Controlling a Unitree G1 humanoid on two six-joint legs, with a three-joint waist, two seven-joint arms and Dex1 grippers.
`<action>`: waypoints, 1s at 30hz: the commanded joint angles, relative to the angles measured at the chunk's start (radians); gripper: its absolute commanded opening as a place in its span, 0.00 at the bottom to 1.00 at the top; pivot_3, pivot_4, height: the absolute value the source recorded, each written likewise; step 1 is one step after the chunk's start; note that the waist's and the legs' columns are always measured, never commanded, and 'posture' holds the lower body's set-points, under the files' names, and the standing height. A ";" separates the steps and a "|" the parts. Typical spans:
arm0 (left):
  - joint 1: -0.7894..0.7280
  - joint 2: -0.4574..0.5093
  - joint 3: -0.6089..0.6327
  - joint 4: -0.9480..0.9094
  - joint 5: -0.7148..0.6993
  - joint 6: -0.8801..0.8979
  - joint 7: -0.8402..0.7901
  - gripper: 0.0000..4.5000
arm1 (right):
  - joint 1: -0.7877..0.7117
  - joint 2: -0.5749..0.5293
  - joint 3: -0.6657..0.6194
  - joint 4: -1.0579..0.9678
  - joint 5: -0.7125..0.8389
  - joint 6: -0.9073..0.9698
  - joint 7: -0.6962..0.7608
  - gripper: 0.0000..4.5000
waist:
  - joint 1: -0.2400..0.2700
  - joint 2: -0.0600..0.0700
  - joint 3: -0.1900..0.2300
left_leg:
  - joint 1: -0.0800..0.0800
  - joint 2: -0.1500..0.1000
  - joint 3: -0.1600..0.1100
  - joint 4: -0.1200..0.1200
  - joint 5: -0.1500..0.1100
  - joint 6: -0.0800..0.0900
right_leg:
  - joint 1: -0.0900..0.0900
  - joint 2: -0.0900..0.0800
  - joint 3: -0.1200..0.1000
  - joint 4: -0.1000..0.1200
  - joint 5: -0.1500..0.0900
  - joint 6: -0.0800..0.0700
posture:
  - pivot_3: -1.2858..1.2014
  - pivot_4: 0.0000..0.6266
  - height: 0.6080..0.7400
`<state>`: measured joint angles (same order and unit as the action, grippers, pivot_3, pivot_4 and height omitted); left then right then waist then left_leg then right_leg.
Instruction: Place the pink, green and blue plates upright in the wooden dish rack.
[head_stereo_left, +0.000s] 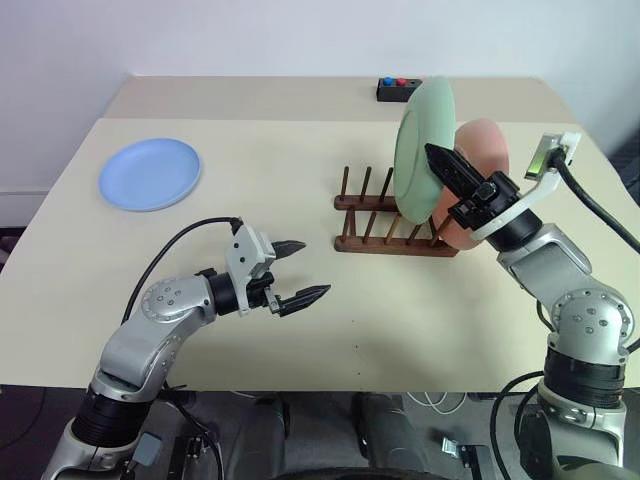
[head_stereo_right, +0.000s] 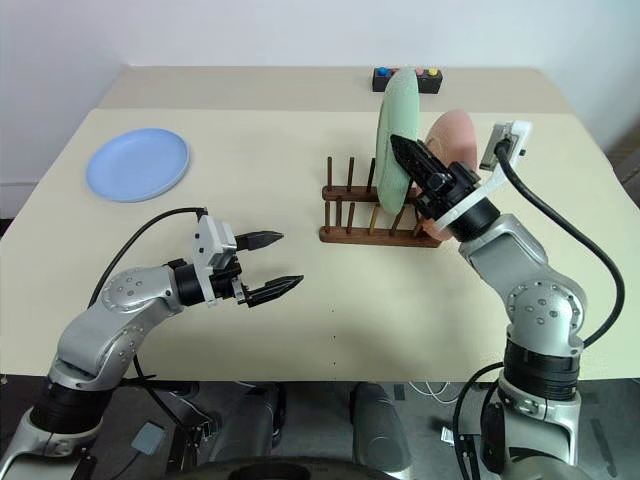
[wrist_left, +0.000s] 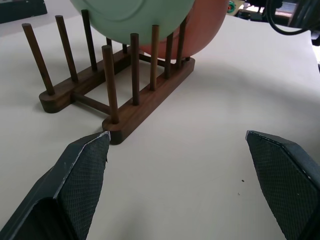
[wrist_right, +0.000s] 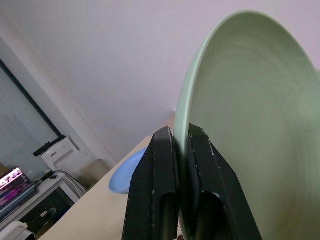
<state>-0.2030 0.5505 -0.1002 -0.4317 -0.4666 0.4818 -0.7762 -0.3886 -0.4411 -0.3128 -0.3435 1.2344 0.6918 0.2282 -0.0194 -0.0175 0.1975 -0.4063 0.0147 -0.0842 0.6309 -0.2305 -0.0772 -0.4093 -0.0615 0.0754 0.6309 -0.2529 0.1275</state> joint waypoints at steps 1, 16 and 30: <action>0.001 0.000 0.027 -0.015 0.000 -0.025 0.002 1.00 | -0.001 0.005 -0.026 -0.010 0.026 -0.006 -0.001 0.22 | 0.000 0.000 0.000 | 0.000 0.000 0.000 0.000 0.000 0.000 | 0.000 0.000 0.000 0.000 0.000 0.000 | 0.52 0.24 0.92; -0.001 -0.007 0.024 -0.013 -0.001 -0.032 0.013 1.00 | -0.004 -0.020 -0.014 -0.029 -0.049 -0.030 0.026 0.98 | 0.000 0.000 0.000 | 0.000 0.000 0.000 0.000 0.000 0.000 | 0.000 0.000 0.000 0.000 0.000 0.000 | 0.52 0.24 0.92; -0.005 -0.014 0.021 0.000 0.003 -0.043 0.011 1.00 | -0.100 -0.061 -0.031 -0.033 -0.103 -0.054 0.064 0.98 | 0.002 0.000 0.000 | 0.000 0.000 0.000 0.000 0.000 0.000 | 0.000 0.000 0.000 0.000 0.000 0.000 | 0.52 0.24 0.92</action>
<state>-0.2032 0.5397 -0.0967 -0.4211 -0.4656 0.4630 -0.7622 -0.4570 -0.4860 -0.3174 -0.3414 1.1344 0.6613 0.2816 -0.0179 -0.0175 0.1975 -0.4064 0.0146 -0.0841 0.6308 -0.2305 -0.0772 -0.4093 -0.0615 0.0754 0.6304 -0.2530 0.1274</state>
